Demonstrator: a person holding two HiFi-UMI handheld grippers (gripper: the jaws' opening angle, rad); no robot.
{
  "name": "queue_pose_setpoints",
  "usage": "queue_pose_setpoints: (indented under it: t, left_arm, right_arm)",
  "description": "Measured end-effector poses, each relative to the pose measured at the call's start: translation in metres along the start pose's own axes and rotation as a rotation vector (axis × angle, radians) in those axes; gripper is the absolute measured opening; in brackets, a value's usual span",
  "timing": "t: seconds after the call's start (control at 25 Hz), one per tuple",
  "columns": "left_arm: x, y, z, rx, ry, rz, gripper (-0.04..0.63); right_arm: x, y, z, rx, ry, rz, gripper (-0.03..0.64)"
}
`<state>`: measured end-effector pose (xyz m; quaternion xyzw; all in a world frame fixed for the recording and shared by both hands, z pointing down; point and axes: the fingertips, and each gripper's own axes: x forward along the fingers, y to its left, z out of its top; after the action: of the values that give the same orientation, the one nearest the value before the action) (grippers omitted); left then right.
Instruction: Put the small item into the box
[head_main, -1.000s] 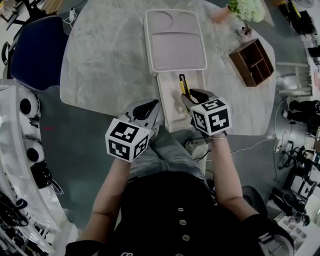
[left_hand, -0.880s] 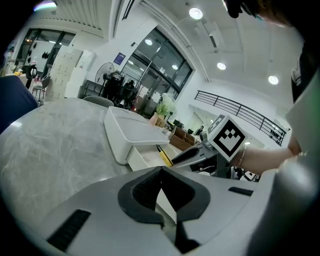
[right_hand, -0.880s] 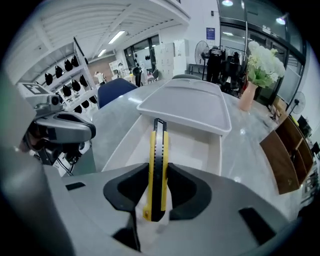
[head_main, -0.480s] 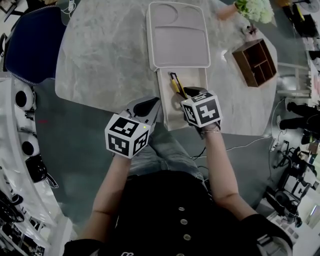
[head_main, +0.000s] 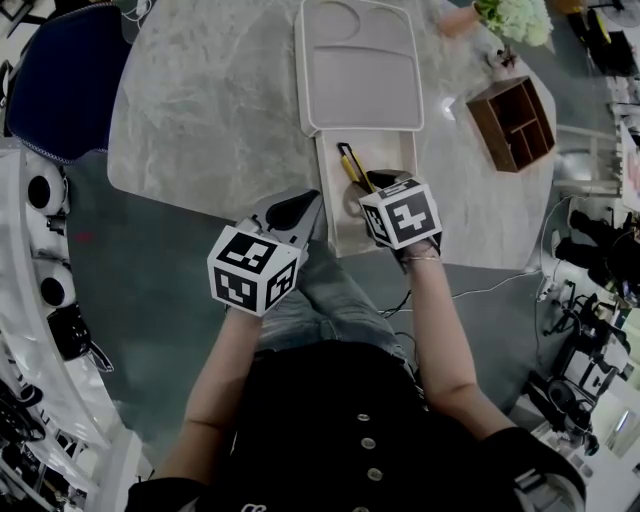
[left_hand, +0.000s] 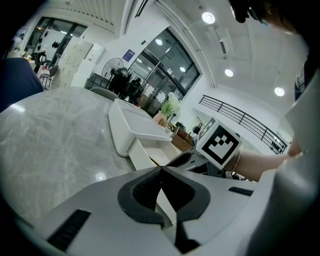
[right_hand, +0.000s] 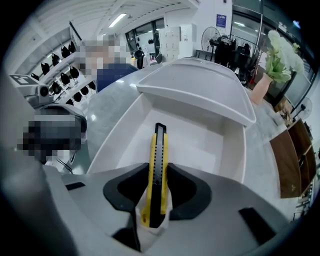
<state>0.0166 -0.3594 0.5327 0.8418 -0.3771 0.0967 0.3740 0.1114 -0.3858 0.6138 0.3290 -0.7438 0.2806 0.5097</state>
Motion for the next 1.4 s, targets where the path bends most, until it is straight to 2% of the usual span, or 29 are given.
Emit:
queue_pose_setpoints:
  t: [0.52,0.72,0.88,1.12,1.4]
  left_arm:
    - [-0.005,-0.005,-0.004,0.009,0.016,0.001,0.018]
    - [-0.004,-0.006,-0.007,0.043,0.049,0.005,0.018]
    - [-0.004,-0.014,-0.002,0.079,0.064,-0.003,0.018]
    - [-0.003,-0.028,0.016,0.120,0.062,-0.019,0.018]
    - [0.002,-0.051,0.036,0.201,0.068,-0.072,0.018]
  right_arm:
    - [0.002,0.002,-0.001,-0.034,-0.007,-0.028,0.133]
    - [-0.005,0.006,0.007,-0.027,-0.052,-0.006,0.192]
    - [-0.021,0.006,0.019,-0.007,-0.134,0.004,0.195]
    - [-0.056,0.006,0.040,0.053,-0.321,0.050,0.199]
    - [-0.093,0.004,0.059,0.207,-0.514,0.123,0.210]
